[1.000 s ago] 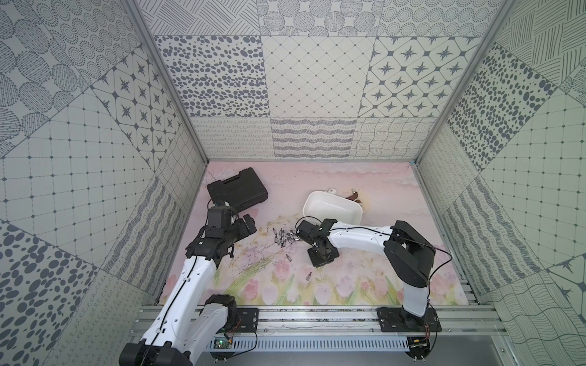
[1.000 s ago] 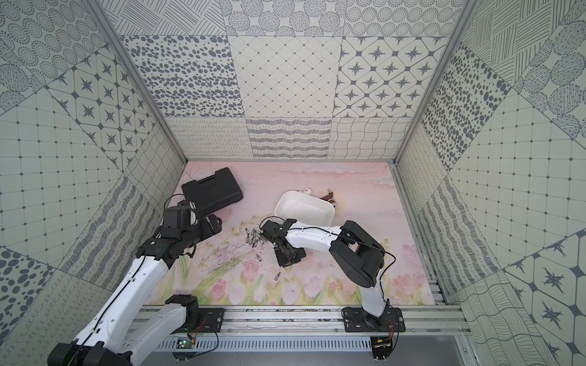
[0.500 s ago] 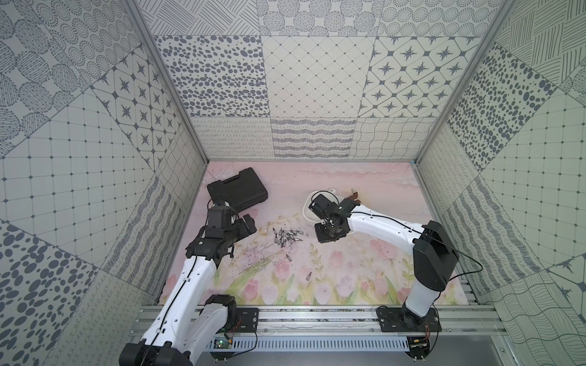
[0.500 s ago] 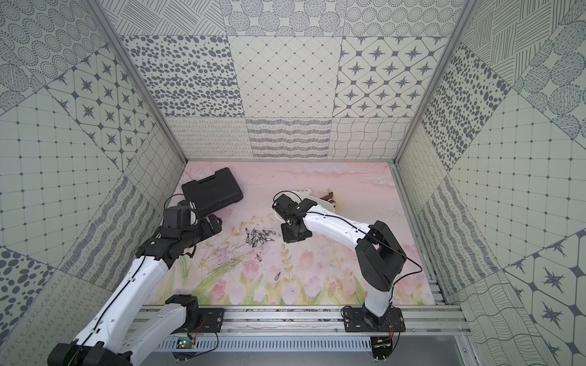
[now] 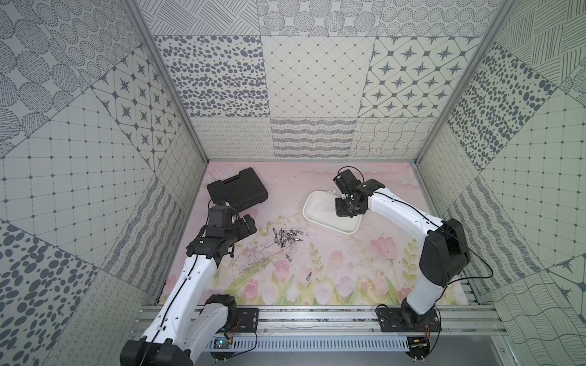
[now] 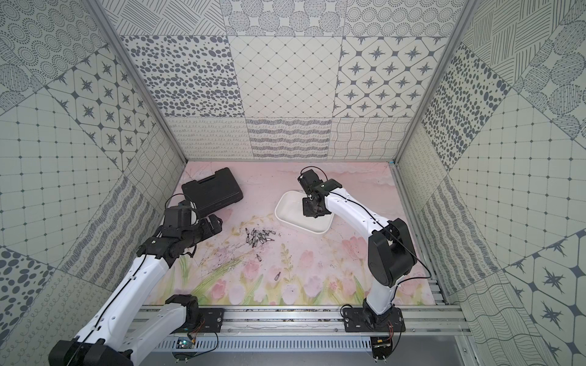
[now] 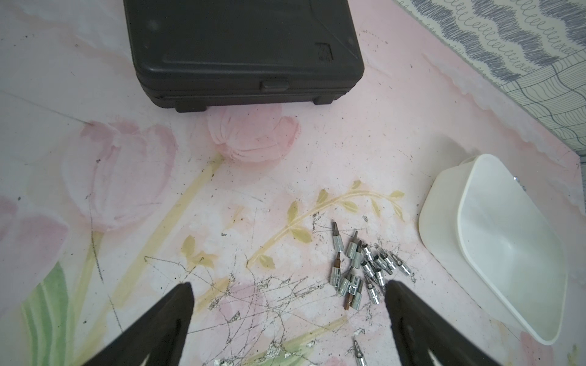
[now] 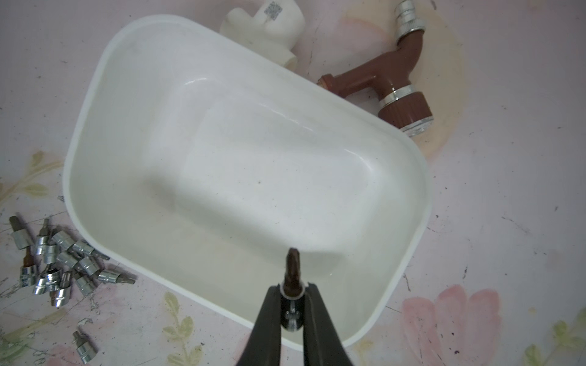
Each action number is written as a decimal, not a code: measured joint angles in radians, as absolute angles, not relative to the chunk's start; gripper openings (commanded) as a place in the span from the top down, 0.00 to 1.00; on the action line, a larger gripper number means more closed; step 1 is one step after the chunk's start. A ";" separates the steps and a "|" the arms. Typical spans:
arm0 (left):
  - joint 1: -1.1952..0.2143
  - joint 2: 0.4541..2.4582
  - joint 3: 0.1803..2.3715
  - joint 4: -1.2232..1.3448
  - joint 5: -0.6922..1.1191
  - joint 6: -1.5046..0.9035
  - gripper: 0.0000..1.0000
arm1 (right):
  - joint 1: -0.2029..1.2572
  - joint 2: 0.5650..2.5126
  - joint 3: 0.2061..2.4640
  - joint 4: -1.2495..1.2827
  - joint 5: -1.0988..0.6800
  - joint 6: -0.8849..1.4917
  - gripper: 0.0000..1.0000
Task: Put the bit on the desktop into the storage box
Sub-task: Place the screwdriver bit in the storage box.
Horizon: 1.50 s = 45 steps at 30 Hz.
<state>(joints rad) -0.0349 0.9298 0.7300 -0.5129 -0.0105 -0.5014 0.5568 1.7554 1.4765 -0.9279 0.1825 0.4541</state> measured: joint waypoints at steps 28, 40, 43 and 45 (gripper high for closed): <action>-0.034 0.955 0.730 -0.513 0.021 -0.502 0.01 | 0.465 1.970 1.481 -0.833 0.165 0.414 0.86; -0.032 0.957 0.730 -0.513 0.034 -0.505 0.01 | 0.464 2.016 1.452 -0.810 0.163 0.415 0.83; -0.032 0.957 0.730 -0.513 0.038 -0.505 0.01 | 0.464 2.016 1.447 -0.807 0.167 0.415 0.79; -0.032 0.957 0.730 -0.513 0.041 -0.505 0.01 | 0.464 2.016 1.443 -0.806 0.167 0.415 0.77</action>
<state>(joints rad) -0.0322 0.9565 0.7303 -0.5125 0.0406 -0.5049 0.4644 2.0155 1.4429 -0.8059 0.1673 0.4149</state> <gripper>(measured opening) 0.993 0.213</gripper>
